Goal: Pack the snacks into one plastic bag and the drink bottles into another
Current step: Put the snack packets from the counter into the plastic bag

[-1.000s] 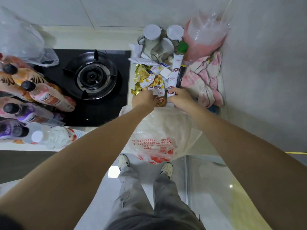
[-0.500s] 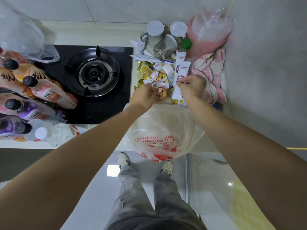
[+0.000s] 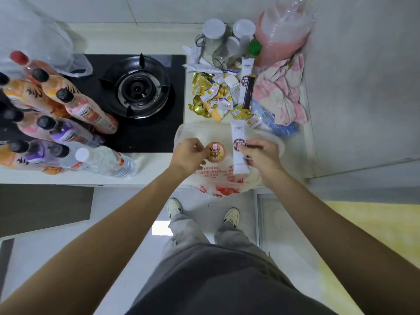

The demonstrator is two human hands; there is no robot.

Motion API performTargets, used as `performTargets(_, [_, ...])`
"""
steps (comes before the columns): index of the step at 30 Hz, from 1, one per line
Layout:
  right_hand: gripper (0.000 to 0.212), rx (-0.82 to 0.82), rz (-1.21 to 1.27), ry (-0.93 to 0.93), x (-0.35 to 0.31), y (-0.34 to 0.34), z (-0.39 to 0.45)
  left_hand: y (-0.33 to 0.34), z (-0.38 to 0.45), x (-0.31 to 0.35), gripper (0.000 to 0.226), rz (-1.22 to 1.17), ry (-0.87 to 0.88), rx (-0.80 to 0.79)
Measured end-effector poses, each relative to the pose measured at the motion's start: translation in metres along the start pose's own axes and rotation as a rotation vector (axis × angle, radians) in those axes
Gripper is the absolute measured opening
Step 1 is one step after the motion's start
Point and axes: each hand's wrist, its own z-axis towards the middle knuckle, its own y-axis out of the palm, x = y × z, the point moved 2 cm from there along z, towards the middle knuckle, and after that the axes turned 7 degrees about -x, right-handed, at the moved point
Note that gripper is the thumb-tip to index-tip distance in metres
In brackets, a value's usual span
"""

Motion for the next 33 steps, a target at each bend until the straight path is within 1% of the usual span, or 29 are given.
performTargets(3, [0.017,-0.02,-0.1,0.072,0.018,-0.004,-0.023,0.005,-0.007,-0.014,0.016,0.008,-0.072,0.006])
performTargets(6, [0.017,-0.03,-0.177,0.157,0.037,-0.004,-0.025,0.011,-0.006,-0.021,0.013,0.04,-0.112,-0.012])
performTargets(10, [0.013,0.05,-0.231,0.167,0.037,0.001,-0.001,0.02,0.009,-0.02,0.01,0.1,-0.15,-0.006])
performTargets(11, [0.015,0.067,-0.244,0.158,0.035,0.003,0.006,0.023,0.013,-0.019,0.01,0.118,-0.152,-0.006])
performTargets(13, [0.021,0.119,-0.25,0.118,0.031,0.006,0.024,0.029,0.023,-0.014,0.01,0.131,-0.139,-0.01])
performTargets(16, [0.017,0.216,-0.3,0.058,0.025,0.011,0.049,0.036,0.036,-0.003,0.01,0.142,-0.097,-0.01])
performTargets(18, [0.019,0.25,-0.349,0.027,0.025,0.014,0.061,0.04,0.045,0.003,0.011,0.164,-0.068,0.004])
performTargets(22, [0.011,0.225,-0.549,-0.041,0.028,0.012,0.061,0.045,0.054,0.004,0.011,0.292,-0.038,0.031])
performTargets(24, [0.014,0.217,-0.63,-0.115,0.026,0.009,0.054,0.044,0.052,0.005,0.012,0.392,-0.008,0.07])
performTargets(27, [0.011,0.228,-0.685,-0.227,0.016,0.006,0.048,0.037,0.048,0.009,0.012,0.498,0.042,0.111])
performTargets(29, [0.01,0.238,-0.683,-0.29,0.003,0.004,0.047,0.031,0.049,0.014,0.015,0.474,0.057,0.117])
performTargets(32, [0.01,0.275,-0.678,-0.331,-0.021,0.001,0.055,0.019,0.055,0.029,0.016,0.347,0.056,0.135])
performTargets(33, [0.011,0.281,-0.675,-0.344,-0.027,0.001,0.063,0.015,0.058,0.036,0.015,0.348,0.074,0.149])
